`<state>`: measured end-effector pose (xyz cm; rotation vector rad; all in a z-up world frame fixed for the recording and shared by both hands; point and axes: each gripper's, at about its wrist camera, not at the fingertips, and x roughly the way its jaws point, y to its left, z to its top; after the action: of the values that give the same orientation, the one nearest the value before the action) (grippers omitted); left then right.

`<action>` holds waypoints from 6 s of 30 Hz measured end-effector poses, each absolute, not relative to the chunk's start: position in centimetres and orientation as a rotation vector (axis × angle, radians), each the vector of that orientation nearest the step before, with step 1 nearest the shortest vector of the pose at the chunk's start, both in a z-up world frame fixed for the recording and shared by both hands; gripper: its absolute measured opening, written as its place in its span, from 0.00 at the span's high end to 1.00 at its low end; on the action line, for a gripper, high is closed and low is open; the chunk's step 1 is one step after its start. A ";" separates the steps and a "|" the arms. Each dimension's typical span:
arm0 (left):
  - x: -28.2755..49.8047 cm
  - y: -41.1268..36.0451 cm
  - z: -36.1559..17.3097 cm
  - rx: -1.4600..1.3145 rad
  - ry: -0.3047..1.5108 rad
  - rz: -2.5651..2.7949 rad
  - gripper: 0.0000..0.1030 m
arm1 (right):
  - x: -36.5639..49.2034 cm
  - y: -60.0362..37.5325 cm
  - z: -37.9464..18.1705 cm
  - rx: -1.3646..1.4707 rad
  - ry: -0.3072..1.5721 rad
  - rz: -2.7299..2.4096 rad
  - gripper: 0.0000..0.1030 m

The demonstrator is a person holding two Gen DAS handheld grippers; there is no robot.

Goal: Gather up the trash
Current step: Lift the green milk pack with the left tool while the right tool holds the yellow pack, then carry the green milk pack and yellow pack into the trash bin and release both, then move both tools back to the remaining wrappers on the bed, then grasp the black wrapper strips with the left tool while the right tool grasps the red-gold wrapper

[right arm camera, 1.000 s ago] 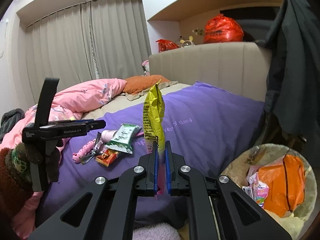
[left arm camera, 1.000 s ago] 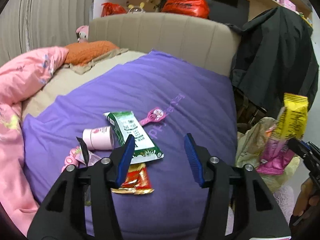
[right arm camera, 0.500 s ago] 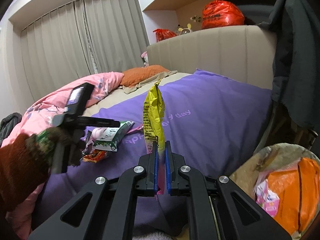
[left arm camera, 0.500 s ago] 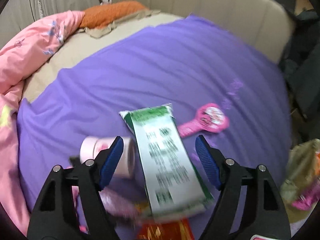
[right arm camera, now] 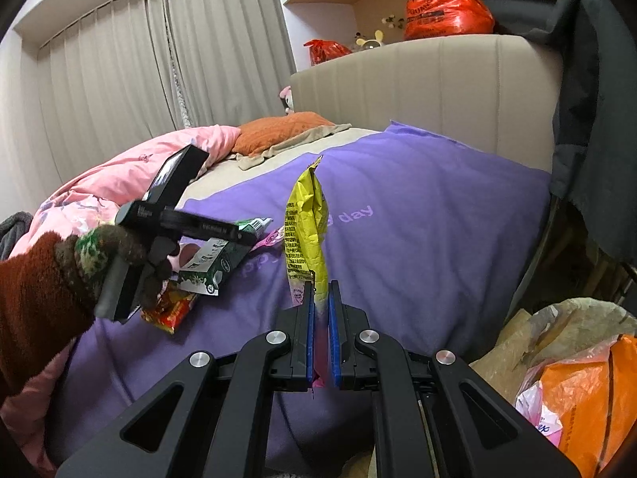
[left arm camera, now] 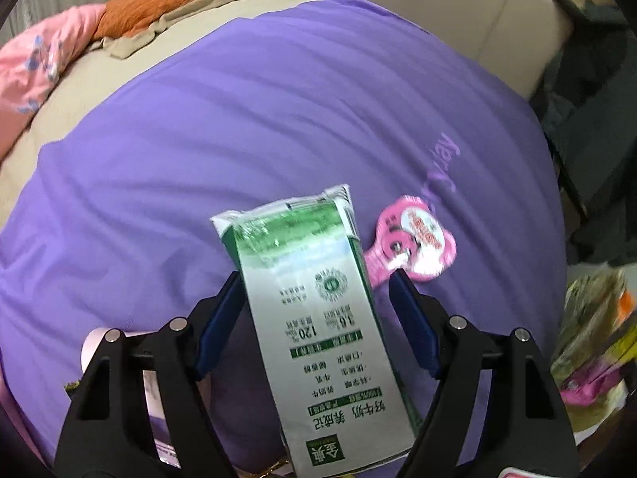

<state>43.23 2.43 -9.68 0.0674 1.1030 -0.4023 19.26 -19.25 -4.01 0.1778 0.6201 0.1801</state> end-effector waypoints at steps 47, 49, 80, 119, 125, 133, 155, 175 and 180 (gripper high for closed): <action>15.5 -13.5 9.1 -0.040 0.443 -0.816 0.48 | 0.1 -31.9 4.4 0.178 0.340 -0.129 0.92; 14.4 -15.7 8.4 -0.060 0.453 -0.879 0.48 | -1.1 -33.0 4.2 0.177 0.344 -0.162 0.92; 16.0 -27.8 -7.2 0.055 0.799 -1.055 0.48 | 5.0 -39.8 -7.4 0.399 0.640 -0.161 0.92; 17.0 -9.2 -0.8 0.002 0.758 -0.853 0.34 | 3.3 -30.2 0.0 0.205 0.557 -0.142 0.55; 18.4 -0.2 0.4 0.003 0.708 -0.693 0.34 | 4.5 -25.3 2.0 0.147 0.525 -0.092 0.45; 21.5 12.6 1.7 -0.004 0.656 -0.462 0.34 | 7.9 -18.8 2.5 0.149 0.528 0.066 0.41; 27.6 17.2 -8.0 -0.048 0.887 -0.425 0.31 | 15.1 -6.6 -3.7 0.020 0.693 0.165 0.41; 29.1 19.6 -8.1 -0.166 0.935 -0.362 0.63 | 19.6 -2.5 -8.8 0.062 0.833 0.271 0.41; 29.1 20.2 -7.5 -0.146 0.898 -0.324 0.63 | 22.0 0.9 -9.4 0.051 0.865 0.275 0.41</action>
<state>29.05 20.16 -7.52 -0.1457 0.8975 -0.3244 22.04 0.90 -9.36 0.0507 0.8652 0.2745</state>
